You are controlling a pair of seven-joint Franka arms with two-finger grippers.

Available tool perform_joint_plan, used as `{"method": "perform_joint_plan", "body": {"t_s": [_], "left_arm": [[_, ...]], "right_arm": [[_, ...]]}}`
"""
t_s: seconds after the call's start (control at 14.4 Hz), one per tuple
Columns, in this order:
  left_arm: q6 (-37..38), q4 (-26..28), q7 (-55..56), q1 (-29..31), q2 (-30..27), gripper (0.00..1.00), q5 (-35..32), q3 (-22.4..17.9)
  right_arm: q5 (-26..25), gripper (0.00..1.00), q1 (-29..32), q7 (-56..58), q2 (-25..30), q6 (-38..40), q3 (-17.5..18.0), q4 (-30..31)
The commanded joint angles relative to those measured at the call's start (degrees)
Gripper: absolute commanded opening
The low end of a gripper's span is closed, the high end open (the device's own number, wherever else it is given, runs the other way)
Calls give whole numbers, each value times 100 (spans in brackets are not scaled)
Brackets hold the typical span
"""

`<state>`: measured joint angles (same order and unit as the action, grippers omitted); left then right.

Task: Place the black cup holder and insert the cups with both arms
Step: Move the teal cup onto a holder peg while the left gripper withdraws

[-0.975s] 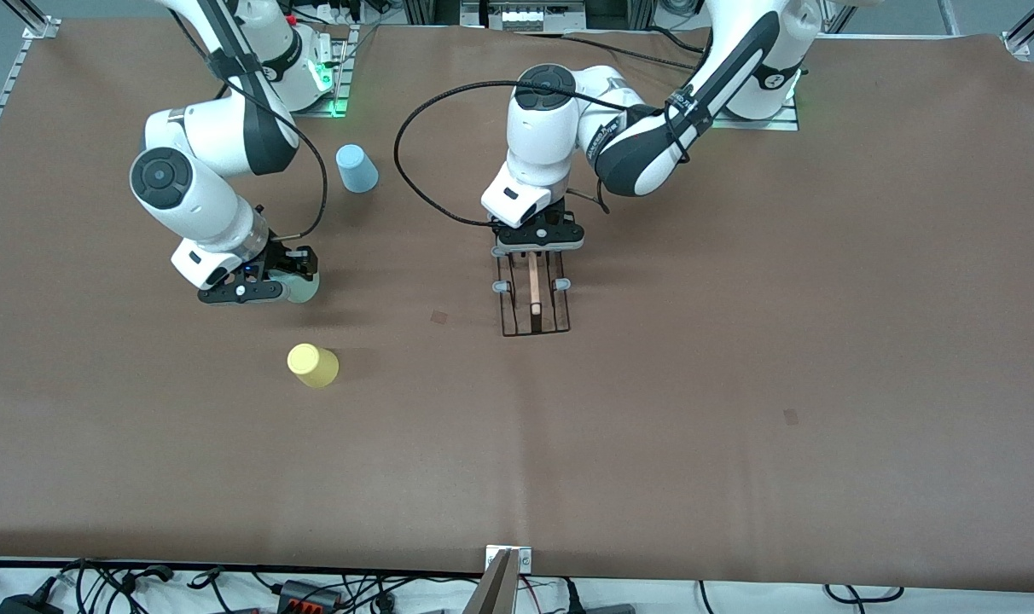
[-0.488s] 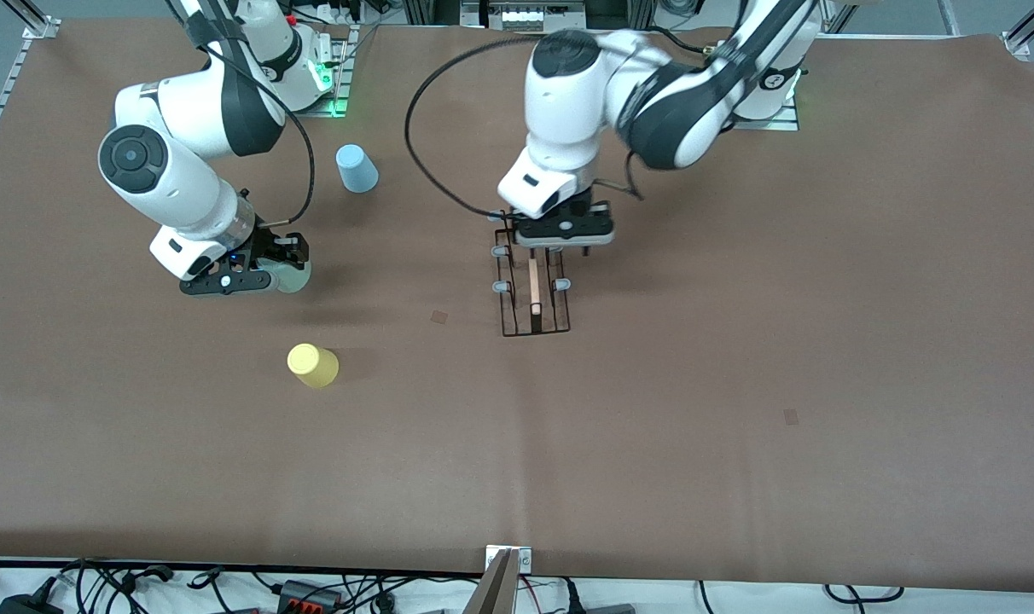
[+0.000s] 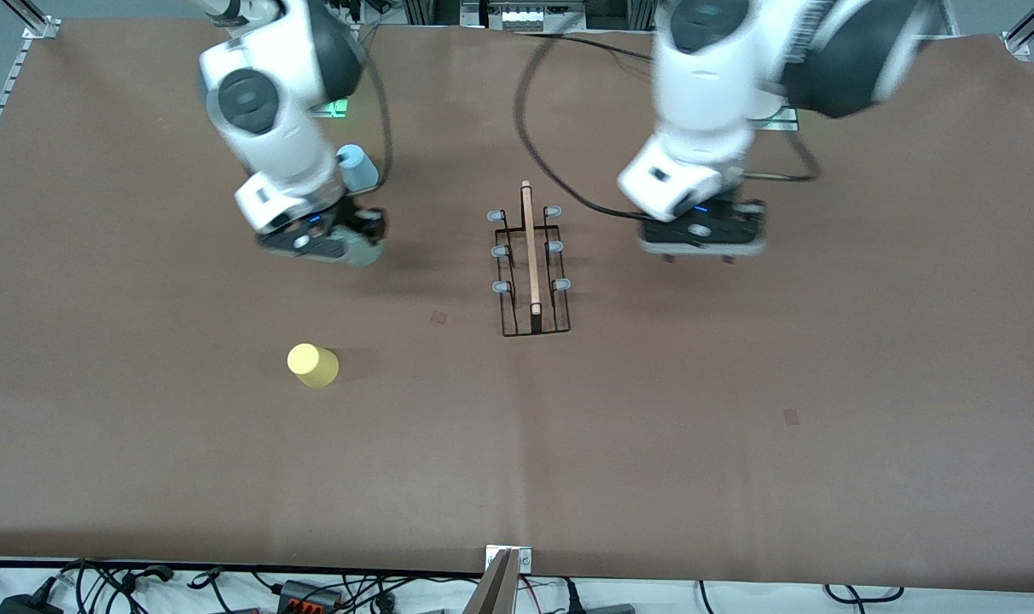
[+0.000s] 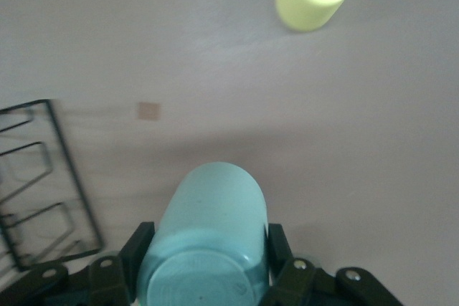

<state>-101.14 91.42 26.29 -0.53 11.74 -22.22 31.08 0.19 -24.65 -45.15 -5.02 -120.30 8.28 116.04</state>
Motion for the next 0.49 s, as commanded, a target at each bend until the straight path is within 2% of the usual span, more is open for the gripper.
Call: {"method": "perform_joint_plan", "body": {"t_s": [0.0,0.21,0.42], "left_arm": [[103,-2,-1026,718,-111,79,646,56],[112,7,-1861,1598,-93,79,1552,39],[226,33,-2804,2109,-67,81,1835,39]], "right_arm": [[43,9,-713,-1386,-437,-81,7,-511],[17,9,-1181,-2425,-789,-572,60,-670],[-27,9,-1314,-2586,-1009,-881,60,-741]]}}
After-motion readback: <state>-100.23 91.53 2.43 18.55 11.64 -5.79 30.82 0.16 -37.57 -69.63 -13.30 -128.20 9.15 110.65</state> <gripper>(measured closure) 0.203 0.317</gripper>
